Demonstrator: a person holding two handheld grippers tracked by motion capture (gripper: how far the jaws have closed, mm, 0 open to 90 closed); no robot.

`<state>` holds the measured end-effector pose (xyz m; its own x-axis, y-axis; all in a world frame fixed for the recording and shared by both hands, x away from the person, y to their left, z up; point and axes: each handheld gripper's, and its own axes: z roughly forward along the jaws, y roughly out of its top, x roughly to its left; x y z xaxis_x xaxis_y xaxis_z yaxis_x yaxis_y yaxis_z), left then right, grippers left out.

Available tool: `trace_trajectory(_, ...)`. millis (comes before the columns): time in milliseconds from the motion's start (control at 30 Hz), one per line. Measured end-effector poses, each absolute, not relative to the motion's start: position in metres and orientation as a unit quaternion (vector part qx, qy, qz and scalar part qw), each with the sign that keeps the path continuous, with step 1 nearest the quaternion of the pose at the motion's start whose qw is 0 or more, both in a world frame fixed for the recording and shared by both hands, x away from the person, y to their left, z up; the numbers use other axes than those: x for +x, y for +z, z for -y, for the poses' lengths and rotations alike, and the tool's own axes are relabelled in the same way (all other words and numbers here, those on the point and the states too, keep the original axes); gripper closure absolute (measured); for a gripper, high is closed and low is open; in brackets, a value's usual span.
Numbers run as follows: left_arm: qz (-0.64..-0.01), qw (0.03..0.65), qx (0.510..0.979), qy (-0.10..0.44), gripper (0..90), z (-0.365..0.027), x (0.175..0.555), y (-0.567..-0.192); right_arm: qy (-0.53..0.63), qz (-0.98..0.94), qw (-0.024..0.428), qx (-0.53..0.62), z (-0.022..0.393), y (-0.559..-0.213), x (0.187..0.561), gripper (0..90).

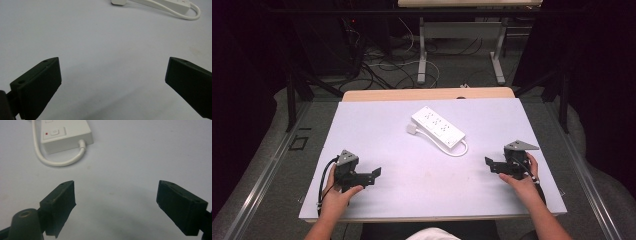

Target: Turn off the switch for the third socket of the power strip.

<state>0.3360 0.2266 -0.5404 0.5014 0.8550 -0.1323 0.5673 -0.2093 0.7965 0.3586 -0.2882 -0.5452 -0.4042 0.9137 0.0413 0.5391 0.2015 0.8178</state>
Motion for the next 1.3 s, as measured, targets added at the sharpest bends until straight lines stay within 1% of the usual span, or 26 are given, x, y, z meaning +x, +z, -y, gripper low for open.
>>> trace_trajectory(67,-0.465,0.416,0.762,0.175,0.3,-0.227,0.337,-0.540,0.398,-0.742,0.235,0.485,0.284,-0.545,0.358,15.1)
trace_trajectory(133,-0.472,0.421,0.754,0.180,0.4,-0.227,0.339,-0.542,0.396,-0.747,0.241,0.477,0.281,-0.544,0.357,15.1)
trace_trajectory(167,-0.472,0.421,0.754,0.180,0.4,-0.227,0.339,-0.542,0.397,-0.748,0.236,0.476,0.279,-0.543,0.356,15.0)
trace_trajectory(200,-0.475,0.425,0.751,0.171,0.4,-0.228,0.339,-0.543,0.397,-0.750,0.241,0.471,0.279,-0.543,0.356,15.1)
trace_trajectory(367,-0.481,0.427,0.745,0.175,0.4,-0.226,0.339,-0.545,0.398,-0.755,0.250,0.458,0.273,-0.539,0.356,15.8)
trace_trajectory(467,-0.487,0.433,0.737,0.179,0.4,-0.226,0.339,-0.545,0.394,-0.761,0.243,0.455,0.270,-0.539,0.358,18.2)
trace_trajectory(533,-0.483,0.432,0.740,0.178,0.4,-0.226,0.338,-0.544,0.390,-0.766,0.244,0.449,0.267,-0.538,0.359,22.1)
trace_trajectory(633,-0.480,0.433,0.742,0.179,0.4,-0.225,0.337,-0.543,0.385,-0.773,0.244,0.442,0.262,-0.535,0.362,22.5)
trace_trajectory(700,-0.480,0.434,0.741,0.181,0.4,-0.225,0.336,-0.543,0.384,-0.781,0.233,0.433,0.261,-0.533,0.366,22.7)
trace_trajectory(833,-0.483,0.436,0.737,0.183,0.7,-0.226,0.336,-0.542,0.387,-0.783,0.217,0.437,0.256,-0.529,0.372,26.2)
trace_trajectory(900,-0.484,0.437,0.735,0.184,1.3,-0.227,0.336,-0.542,0.385,-0.786,0.219,0.431,0.252,-0.527,0.374,26.9)
trace_trajectory(1000,-0.486,0.437,0.734,0.183,1.4,-0.227,0.336,-0.542,0.380,-0.790,0.213,0.432,0.247,-0.522,0.378,30.9)
trace_trajectory(1133,-0.486,0.438,0.734,0.182,1.6,-0.228,0.336,-0.542,0.383,-0.791,0.196,0.435,0.242,-0.515,0.383,31.0)
trace_trajectory(1300,-0.488,0.437,0.733,0.182,2.1,-0.228,0.335,-0.542,0.386,-0.791,0.199,0.430,0.235,-0.507,0.390,31.2)
